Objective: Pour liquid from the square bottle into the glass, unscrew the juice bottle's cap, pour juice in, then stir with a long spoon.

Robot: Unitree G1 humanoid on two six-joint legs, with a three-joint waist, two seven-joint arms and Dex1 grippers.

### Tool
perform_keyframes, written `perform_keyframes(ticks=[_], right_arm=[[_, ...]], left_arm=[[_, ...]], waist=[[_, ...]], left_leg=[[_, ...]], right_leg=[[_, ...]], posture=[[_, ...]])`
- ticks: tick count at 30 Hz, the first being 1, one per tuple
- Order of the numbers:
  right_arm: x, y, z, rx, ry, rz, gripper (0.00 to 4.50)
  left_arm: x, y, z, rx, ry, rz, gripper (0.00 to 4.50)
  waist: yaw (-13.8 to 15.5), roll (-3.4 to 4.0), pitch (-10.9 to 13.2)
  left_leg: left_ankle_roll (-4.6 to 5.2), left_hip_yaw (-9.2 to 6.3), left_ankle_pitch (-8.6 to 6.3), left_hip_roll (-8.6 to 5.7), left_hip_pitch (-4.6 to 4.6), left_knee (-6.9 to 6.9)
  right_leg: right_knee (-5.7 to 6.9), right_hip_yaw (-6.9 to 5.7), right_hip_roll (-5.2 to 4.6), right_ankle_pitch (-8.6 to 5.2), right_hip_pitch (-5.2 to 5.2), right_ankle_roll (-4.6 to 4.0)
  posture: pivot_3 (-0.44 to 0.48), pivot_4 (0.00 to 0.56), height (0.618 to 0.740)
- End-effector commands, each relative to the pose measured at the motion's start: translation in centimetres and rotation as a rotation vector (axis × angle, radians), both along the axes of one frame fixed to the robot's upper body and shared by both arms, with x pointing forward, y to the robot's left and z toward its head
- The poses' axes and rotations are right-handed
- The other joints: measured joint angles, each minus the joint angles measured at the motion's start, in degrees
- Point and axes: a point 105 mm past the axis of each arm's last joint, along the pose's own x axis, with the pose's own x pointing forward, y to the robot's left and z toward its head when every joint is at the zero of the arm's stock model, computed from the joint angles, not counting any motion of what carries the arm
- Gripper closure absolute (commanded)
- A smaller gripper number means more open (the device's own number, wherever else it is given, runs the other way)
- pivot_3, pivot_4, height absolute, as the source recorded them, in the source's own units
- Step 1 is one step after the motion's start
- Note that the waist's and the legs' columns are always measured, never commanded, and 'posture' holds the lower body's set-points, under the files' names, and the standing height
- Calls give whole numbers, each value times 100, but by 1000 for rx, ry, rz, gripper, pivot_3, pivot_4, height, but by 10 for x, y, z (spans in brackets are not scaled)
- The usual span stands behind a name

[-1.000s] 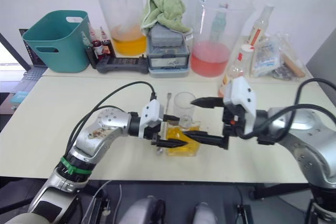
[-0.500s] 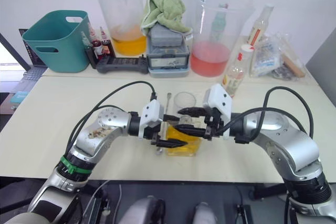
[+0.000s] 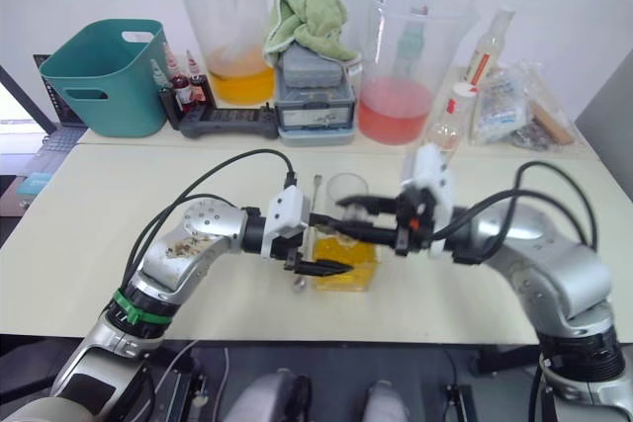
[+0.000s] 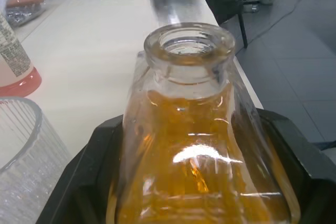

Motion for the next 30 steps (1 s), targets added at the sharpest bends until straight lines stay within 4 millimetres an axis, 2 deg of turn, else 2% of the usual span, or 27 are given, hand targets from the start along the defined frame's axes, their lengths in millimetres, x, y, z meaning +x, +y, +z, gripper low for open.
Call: perform_keyframes(ticks=[1,4,7,8,11,14,17,19,21,26,30], right_arm=[[1,-19,17,46,-25,-44,3401],[6,-37,21,55,-35,-115,3401],[37,-83,13,7,-75,-370,3402],[42,-92,11,-8,-82,-418,3402],[71,-149,-3,-58,-150,-707,3402],[88,-202,-22,-66,-165,-955,3402],[96,-229,-34,-54,-169,-1088,3402],[101,-253,-53,-9,-123,-1220,3402],[105,-265,-70,42,-73,-1294,3402],[106,-276,-112,50,16,-1392,3402],[106,-276,-125,71,50,-1403,3402]], left_arm=[[2,1,-3,36,-18,8,1705],[2,0,-4,37,-19,9,1705],[2,0,-3,33,-20,12,1705],[2,0,-3,32,-20,12,1705],[1,-1,3,-4,-23,19,1705],[-1,-3,11,-40,-23,27,1705],[-1,-4,13,-53,-23,37,1705],[0,-3,15,-62,-23,50,1705],[0,-3,16,-63,-25,56,1705],[3,0,18,-64,-33,76,1705],[3,2,18,-65,-36,85,1705]], waist=[[-1,-2,-1],[1,-1,-1],[1,-1,-1],[6,-1,-1],[-1,-1,-2],[-7,1,-2],[-25,3,-2],[-80,6,-3],[-113,7,-2],[-146,8,-2],[-175,16,-1]], left_leg=[[1,-1,-1,1,1,0],[2,-1,-1,0,1,0],[2,0,-1,0,1,0],[2,1,-1,-2,1,1],[1,3,0,-4,1,1],[-2,8,4,-8,1,1],[-3,13,7,-10,1,-1],[-6,20,11,-6,1,-6],[-10,21,14,-5,1,-8],[-10,20,15,-6,1,-10],[-9,20,16,-6,1,-11]], right_leg=[[-2,-1,1,0,2,0],[-1,2,-1,0,2,0],[0,2,-2,0,3,0],[0,2,-2,0,4,0],[0,2,-2,0,4,0],[3,3,-1,0,4,0],[5,7,2,0,11,0],[5,15,7,0,18,0],[4,15,8,0,19,0],[0,14,9,0,23,0],[-1,16,8,0,23,0]], posture=[[0,150,740],[0,150,740],[0,150,740],[0,150,740],[0,150,740],[0,150,740],[0,150,740],[0,150,740],[0,150,740],[0,150,740],[0,150,740]])
